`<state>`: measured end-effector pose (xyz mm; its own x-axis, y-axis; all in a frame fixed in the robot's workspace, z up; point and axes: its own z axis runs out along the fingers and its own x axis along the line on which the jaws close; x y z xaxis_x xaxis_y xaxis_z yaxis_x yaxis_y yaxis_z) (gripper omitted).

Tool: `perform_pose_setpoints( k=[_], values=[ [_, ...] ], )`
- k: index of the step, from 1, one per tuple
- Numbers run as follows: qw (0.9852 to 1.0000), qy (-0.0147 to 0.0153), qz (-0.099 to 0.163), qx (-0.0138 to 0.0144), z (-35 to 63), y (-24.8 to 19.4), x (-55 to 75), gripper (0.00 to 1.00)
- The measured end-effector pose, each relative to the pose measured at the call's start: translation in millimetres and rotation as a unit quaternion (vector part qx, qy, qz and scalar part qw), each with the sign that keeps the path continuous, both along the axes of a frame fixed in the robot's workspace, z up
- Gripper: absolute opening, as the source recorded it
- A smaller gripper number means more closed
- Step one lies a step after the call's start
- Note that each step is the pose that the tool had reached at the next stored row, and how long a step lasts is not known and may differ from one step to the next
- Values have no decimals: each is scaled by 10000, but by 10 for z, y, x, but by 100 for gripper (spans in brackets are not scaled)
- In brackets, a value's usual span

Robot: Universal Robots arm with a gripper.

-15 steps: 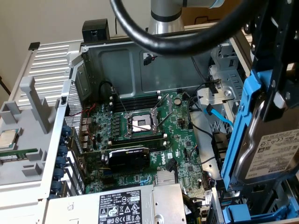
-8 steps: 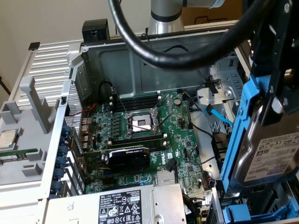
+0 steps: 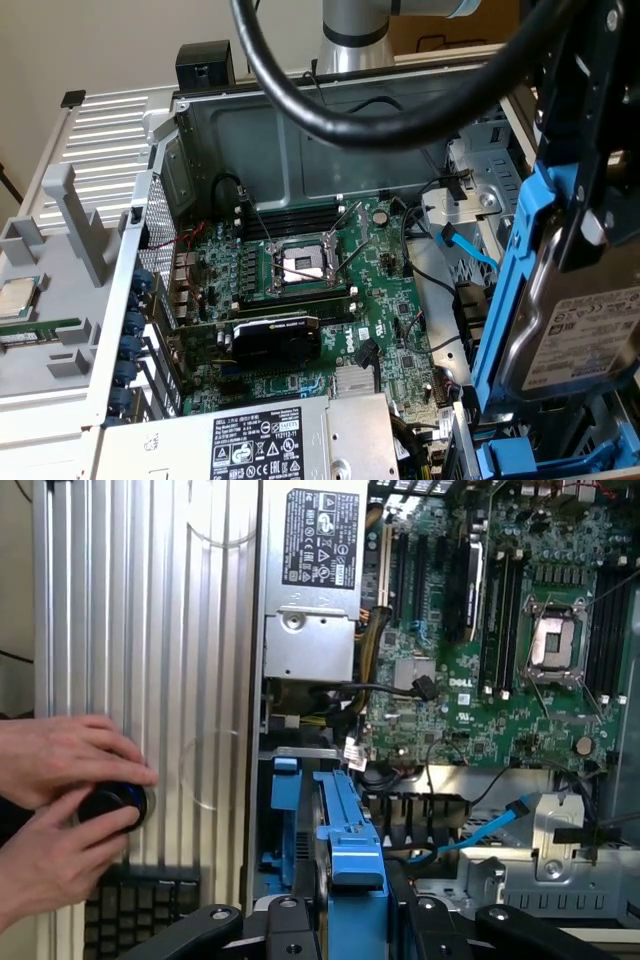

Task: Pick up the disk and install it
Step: 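Insert the disk into the insertion slot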

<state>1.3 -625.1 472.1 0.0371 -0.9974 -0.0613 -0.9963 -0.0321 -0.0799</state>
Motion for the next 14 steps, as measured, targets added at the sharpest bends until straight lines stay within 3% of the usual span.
perform_pose_setpoints(
  k=[14],
  values=[
    [9999, 1, -107, 0, -22, -4, 0, 36]
  ],
)
